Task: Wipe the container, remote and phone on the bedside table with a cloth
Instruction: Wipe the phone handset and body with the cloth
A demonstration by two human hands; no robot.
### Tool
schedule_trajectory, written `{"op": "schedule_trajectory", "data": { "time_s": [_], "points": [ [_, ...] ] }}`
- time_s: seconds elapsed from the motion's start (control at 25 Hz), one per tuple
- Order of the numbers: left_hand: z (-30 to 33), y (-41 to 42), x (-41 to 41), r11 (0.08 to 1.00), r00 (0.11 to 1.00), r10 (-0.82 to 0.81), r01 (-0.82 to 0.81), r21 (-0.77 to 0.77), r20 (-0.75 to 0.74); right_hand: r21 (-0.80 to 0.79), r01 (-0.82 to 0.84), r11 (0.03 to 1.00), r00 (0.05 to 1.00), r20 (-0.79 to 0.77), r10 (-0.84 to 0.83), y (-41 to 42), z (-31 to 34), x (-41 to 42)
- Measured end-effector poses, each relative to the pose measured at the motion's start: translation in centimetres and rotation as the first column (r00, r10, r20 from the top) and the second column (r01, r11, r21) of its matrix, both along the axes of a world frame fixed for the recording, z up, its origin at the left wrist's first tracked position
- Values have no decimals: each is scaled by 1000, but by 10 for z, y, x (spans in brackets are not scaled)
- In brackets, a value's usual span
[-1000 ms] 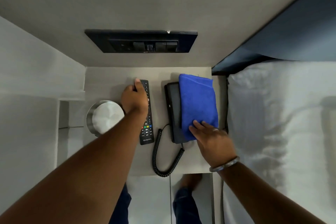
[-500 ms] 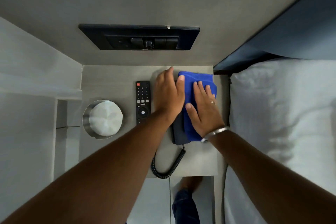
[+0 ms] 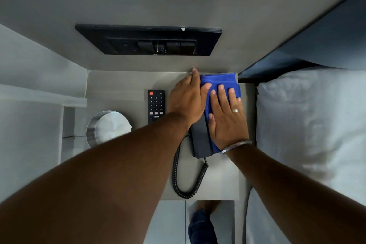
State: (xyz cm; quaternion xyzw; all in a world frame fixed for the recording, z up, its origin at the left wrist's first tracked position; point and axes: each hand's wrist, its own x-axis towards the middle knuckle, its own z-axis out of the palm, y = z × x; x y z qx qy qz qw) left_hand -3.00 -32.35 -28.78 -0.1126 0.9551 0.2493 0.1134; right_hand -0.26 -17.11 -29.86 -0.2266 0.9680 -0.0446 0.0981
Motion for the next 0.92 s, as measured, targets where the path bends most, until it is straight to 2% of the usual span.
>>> {"op": "schedule_trajectory", "data": {
  "time_s": [0.28, 0.4, 0.52, 0.6, 0.68, 0.8, 0.88, 0.92],
  "points": [
    [6, -2, 1, 999, 998, -42, 43, -8, 50, 66, -90, 994, 990, 111, 82, 34, 1, 79],
    [10, -2, 5, 998, 998, -50, 49, 29, 40, 107, -137, 985, 987, 95, 127, 21, 7, 36],
    [11, -3, 7, 997, 999, -53, 53, 51, 5, 57, -57, 997, 998, 18, 56, -16, 8, -40],
    [14, -2, 6, 998, 999, -50, 50, 33, 12, 28, -4, 1000, 1000, 3, 4, -27, 8, -54],
    [17, -1, 3, 999, 998, -17, 16, 28, 54, -15, 3, 1000, 1000, -14, -3, -16, 5, -28],
    [13, -2, 2, 1000, 995, -25, 24, 13, 96, -28, -75, 997, 995, 58, 77, 24, 5, 48],
    [14, -2, 4, 999, 994, -52, 52, 0, 92, -50, -136, 989, 987, 84, 140, 49, 8, 64],
    [13, -2, 4, 998, 995, -56, 57, -4, 84, -68, -111, 992, 991, 74, 116, 57, 8, 61]
  ]
}}
